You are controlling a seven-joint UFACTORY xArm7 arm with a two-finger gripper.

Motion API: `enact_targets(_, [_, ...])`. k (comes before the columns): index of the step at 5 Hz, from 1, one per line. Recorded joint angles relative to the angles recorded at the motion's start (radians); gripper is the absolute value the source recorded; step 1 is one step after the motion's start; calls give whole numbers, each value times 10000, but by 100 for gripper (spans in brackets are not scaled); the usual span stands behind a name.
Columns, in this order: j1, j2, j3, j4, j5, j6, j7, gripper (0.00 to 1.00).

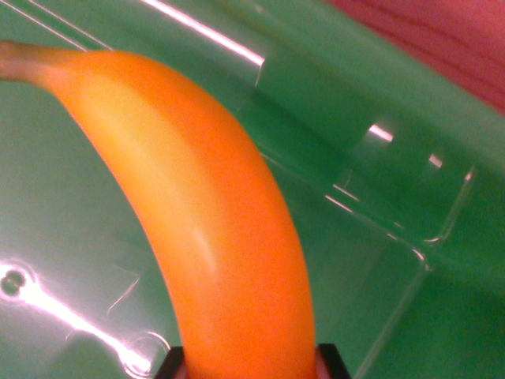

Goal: Pick fruit

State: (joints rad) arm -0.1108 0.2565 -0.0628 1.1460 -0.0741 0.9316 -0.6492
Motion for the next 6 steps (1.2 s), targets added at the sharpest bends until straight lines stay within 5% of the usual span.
enact_targets(3, [3,-193,3,250,5,443,-25,100])
enact_targets(6, [10,-606,10,784,15,1388,-78,100])
